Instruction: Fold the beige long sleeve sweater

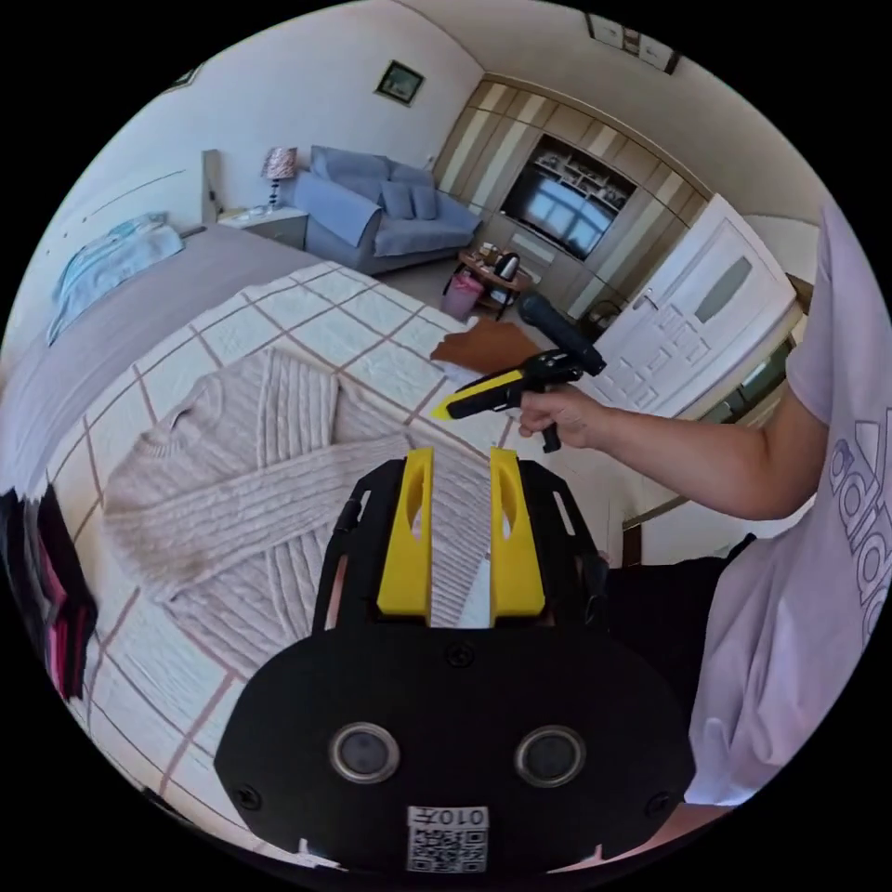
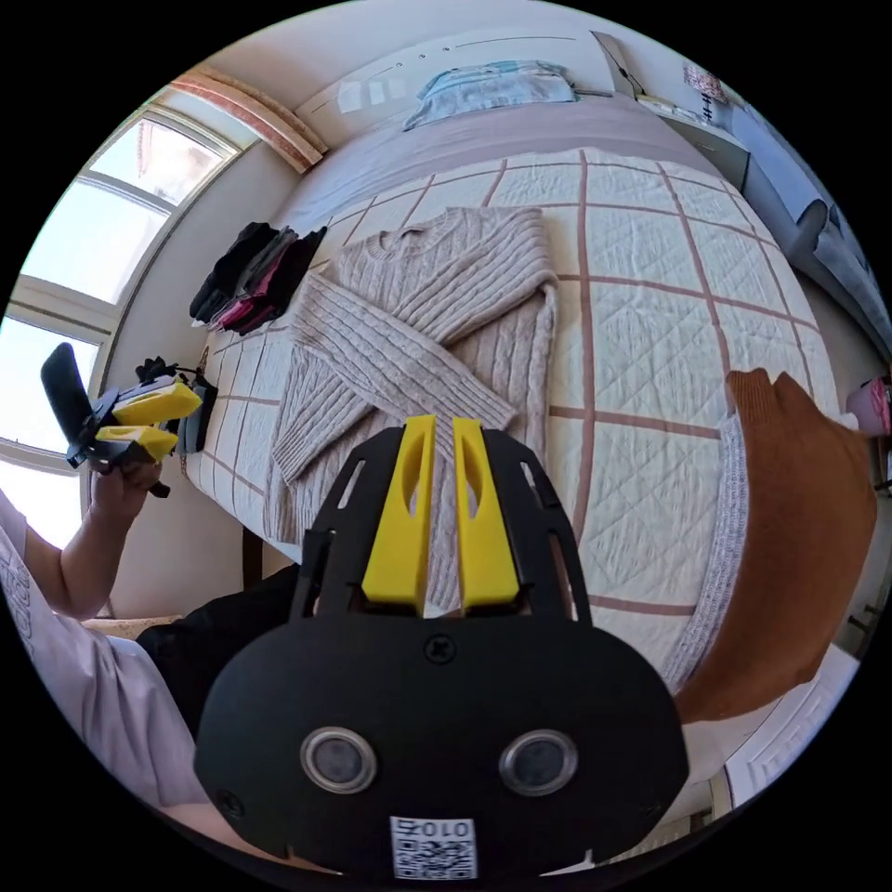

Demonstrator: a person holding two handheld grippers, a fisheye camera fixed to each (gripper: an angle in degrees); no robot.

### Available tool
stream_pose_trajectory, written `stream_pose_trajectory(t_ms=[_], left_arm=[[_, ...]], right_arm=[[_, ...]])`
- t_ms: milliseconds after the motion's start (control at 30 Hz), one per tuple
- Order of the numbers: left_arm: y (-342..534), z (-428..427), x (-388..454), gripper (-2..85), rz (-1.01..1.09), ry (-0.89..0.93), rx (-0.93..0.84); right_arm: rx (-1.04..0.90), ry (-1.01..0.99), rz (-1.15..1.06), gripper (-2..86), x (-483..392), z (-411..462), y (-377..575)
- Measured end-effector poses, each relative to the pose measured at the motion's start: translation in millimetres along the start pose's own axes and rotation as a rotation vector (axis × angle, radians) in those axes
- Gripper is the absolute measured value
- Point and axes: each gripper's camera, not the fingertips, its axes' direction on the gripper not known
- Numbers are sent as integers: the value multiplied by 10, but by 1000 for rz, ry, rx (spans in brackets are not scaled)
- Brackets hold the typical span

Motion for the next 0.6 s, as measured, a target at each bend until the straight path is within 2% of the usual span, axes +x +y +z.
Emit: stream_pose_trajectory(t_ms=[67, 133, 233, 367, 600], left_arm=[[197, -153, -253, 87, -140, -151, -30], [484, -372, -620, 92, -271, -434, -84], [726, -503, -1127, 94, -367, -640, -177], [681, -488, -1626, 92, -369, -687, -262], [164, -206, -1988, 67, -177, -676, -419]], right_arm=[[-1, 11, 12, 55, 53, 150, -74], [6, 60, -3, 68, 42, 241, -190], [-31, 125, -22, 86, 42, 459, -457], [-103, 119, -20, 97, 44, 729, -742], [-131, 220, -76, 80, -133, 889, -885]])
